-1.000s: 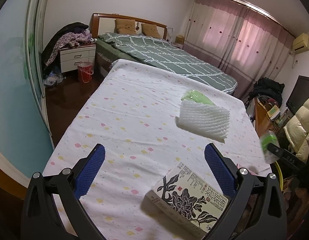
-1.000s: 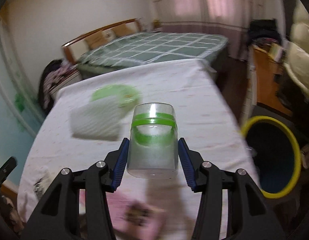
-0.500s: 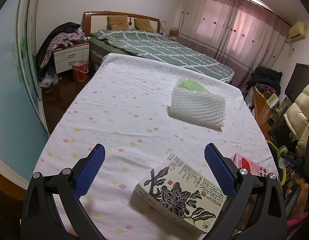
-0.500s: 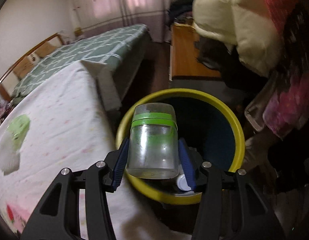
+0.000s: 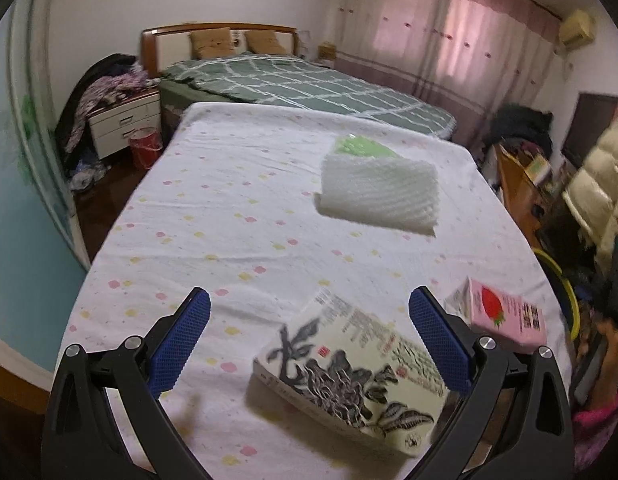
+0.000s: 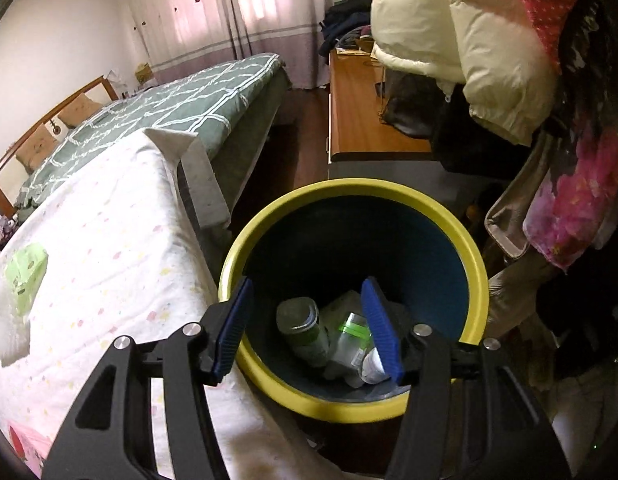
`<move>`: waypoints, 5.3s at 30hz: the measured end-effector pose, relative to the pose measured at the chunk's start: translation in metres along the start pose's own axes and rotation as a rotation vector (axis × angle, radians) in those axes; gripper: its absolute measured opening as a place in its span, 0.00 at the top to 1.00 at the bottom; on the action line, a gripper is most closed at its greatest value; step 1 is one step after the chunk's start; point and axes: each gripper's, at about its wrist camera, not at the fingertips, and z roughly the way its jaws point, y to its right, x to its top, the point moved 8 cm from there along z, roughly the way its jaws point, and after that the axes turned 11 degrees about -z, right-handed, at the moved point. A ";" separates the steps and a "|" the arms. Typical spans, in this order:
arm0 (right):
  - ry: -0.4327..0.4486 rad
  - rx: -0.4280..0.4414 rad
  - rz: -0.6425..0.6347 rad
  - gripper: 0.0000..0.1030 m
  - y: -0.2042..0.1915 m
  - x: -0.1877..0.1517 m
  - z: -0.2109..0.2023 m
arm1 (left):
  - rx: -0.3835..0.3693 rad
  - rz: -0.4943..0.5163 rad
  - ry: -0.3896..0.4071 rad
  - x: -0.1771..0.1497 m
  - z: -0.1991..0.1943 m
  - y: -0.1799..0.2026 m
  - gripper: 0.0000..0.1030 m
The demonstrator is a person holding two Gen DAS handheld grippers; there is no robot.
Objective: Collect trash
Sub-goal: 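Grasp the flower-printed tea box with the left tool and lift it, then carry the tea box over the bin and open the left tool, then move the right tool to the white foam net and pinch it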
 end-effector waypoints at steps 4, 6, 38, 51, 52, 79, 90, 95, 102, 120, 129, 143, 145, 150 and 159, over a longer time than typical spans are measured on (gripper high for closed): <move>-0.020 0.016 0.009 0.48 -0.001 -0.001 0.004 | -0.064 0.102 -0.048 -0.019 -0.002 0.016 0.05; -0.024 0.023 0.015 0.48 0.000 0.000 0.006 | -0.088 0.138 -0.075 -0.028 -0.003 0.021 0.05; -0.004 0.066 0.026 0.48 -0.006 0.003 0.004 | 0.187 0.032 -0.112 0.002 0.019 -0.103 0.05; 0.002 0.089 0.017 0.47 -0.013 0.003 0.004 | 0.119 -0.013 -0.118 0.024 0.048 -0.046 0.05; 0.000 0.095 0.019 0.47 -0.013 0.003 0.005 | 0.127 0.000 -0.122 0.027 0.053 -0.043 0.05; 0.041 0.143 0.045 0.47 0.008 -0.002 -0.007 | 0.025 0.163 -0.118 0.053 0.047 0.064 0.30; 0.076 0.070 0.113 0.47 0.079 -0.008 -0.020 | -0.238 0.318 -0.162 0.032 0.040 0.241 0.30; 0.076 0.050 0.151 0.46 0.112 -0.020 -0.023 | -0.333 0.398 -0.227 -0.003 0.041 0.324 0.30; 0.072 0.031 0.189 0.46 0.151 -0.036 -0.026 | -0.393 0.430 -0.294 -0.056 0.055 0.408 0.30; 0.082 0.047 0.198 0.44 0.169 -0.047 -0.034 | -0.367 0.447 -0.256 -0.093 0.082 0.471 0.12; 0.080 0.098 0.124 0.42 0.131 -0.045 -0.038 | -0.374 0.315 -0.122 -0.029 0.017 0.385 0.05; 0.078 0.322 -0.168 0.41 -0.037 -0.036 -0.064 | -0.022 0.046 0.118 0.044 -0.034 0.119 0.05; 0.077 0.380 -0.216 0.41 -0.069 -0.031 -0.070 | 0.006 0.002 0.120 0.048 -0.035 0.087 0.05; 0.088 0.474 -0.339 0.41 -0.147 -0.009 -0.084 | 0.082 -0.073 0.129 0.054 -0.029 0.018 0.05; 0.011 0.539 -0.503 0.41 -0.259 0.008 -0.068 | 0.124 -0.134 0.113 0.059 -0.002 -0.029 0.05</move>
